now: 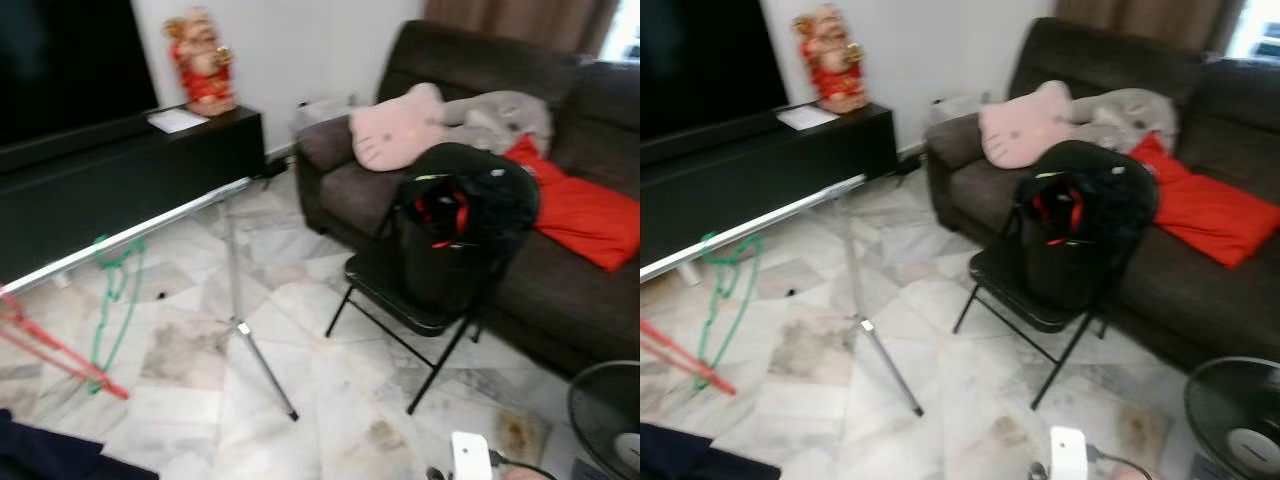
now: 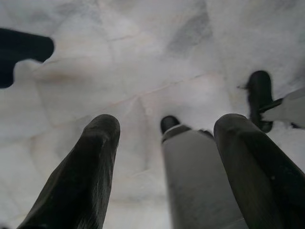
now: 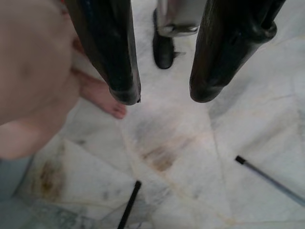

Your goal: Hang hanger

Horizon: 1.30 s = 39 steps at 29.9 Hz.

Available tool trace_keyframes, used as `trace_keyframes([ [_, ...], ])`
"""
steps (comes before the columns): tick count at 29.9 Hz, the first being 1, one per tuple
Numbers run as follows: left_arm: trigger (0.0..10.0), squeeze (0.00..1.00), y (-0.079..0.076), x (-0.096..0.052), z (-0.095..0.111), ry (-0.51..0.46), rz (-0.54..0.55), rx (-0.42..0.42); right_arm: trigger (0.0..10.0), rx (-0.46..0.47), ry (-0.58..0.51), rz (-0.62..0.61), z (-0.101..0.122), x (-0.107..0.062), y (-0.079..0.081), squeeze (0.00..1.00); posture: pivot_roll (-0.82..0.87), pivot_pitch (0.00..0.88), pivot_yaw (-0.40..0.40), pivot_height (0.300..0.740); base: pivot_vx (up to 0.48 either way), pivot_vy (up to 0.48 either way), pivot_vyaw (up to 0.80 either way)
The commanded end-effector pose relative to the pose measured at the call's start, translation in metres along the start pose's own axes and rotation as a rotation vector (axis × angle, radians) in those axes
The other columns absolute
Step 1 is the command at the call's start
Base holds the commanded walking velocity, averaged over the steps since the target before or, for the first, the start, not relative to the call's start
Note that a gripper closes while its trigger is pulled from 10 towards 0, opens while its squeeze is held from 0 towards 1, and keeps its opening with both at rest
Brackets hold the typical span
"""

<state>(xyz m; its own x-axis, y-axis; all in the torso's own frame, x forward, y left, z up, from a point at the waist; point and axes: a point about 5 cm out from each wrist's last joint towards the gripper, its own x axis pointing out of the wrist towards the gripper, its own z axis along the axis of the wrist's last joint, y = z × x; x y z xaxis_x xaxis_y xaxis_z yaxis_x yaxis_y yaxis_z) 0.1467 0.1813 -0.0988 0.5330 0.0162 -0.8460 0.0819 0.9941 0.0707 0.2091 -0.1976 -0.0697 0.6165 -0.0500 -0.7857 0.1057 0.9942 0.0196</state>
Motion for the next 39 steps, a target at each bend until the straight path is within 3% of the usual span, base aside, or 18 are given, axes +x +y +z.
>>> trace_keyframes([
  [1, 10.0, 0.0, 0.0022, -0.0024, -0.0107, 0.033, 0.006, -0.02, 10.0, -0.006, -0.024, 0.018, 0.0072, 0.0015, 0.0069, 0.0, 0.02, 0.004, 0.013, 0.74, 0.0, 0.0, 0.0],
  [9, 10.0, 0.0, 0.0025, -0.0024, -0.0107, 0.034, 0.004, -0.021, 10.0, -0.002, -0.027, 0.018, 0.0072, 0.0015, 0.0074, 0.0, 0.02, 0.003, 0.014, 0.74, 0.091, 0.0, 0.0],
  [39, 10.0, 0.0, 0.0023, -0.0024, -0.0106, 0.033, -0.002, -0.012, 10.0, 0.002, -0.033, 0.019, 0.0081, 0.0016, 0.0079, 0.0, 0.03, 0.002, 0.013, 0.74, 0.287, 0.0, 0.0],
])
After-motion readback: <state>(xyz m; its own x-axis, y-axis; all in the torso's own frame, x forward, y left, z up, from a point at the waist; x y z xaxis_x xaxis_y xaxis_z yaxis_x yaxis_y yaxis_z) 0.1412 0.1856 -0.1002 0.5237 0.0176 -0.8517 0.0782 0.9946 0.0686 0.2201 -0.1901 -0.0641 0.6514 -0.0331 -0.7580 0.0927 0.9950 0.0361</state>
